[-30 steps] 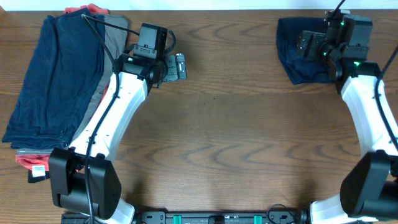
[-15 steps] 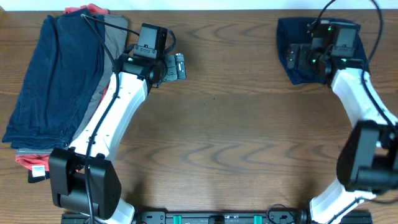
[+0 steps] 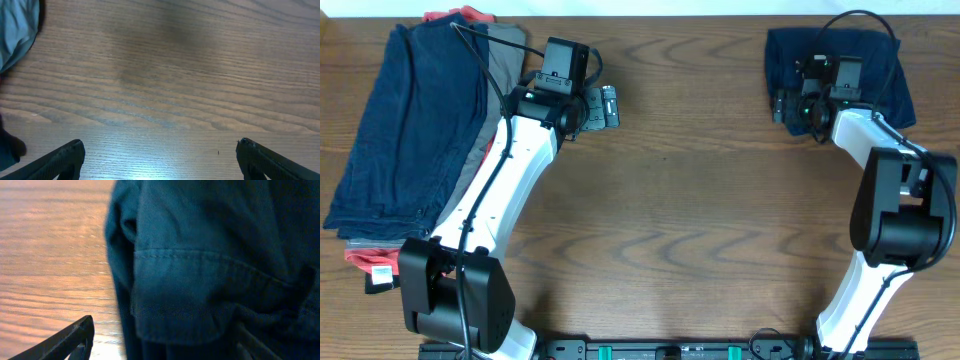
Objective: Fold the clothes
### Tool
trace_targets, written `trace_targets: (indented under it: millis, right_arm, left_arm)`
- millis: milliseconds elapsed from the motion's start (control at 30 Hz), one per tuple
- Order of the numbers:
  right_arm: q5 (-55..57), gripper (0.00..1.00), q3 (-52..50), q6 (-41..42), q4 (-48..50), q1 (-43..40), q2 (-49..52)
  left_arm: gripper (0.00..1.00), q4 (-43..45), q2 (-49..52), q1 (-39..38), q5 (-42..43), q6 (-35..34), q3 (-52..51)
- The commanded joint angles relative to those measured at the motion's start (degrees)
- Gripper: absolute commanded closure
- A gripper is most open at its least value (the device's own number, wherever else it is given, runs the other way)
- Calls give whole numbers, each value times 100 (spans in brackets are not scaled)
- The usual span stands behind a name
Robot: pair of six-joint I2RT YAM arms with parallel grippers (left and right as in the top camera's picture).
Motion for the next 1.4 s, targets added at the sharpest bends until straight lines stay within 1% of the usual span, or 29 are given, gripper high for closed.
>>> trace_targets:
  millis: [0,300,533,933,1100,1367]
  right_arm:
    - [227,19,28,24,9,-107,273]
    - [354,18,28,87,22,-435,317]
    - [334,18,31,85,15,-538,317]
    - [199,19,31,87,13,-254,317]
    - [199,17,31,111,-9,-85,317]
    - [216,17,28,153,2,37,317]
  left_arm:
    - [2,-4,46,11,-85,57,-46]
    - [2,-7,46,11,-85,57,-46]
    - [2,-7,46,11,-85,57,-46]
    - [2,-7,46,11,-83,55,-46]
    - [2,-28,46,11,-83,55,-46]
    - [2,-55,46,11,-83,55,-46]
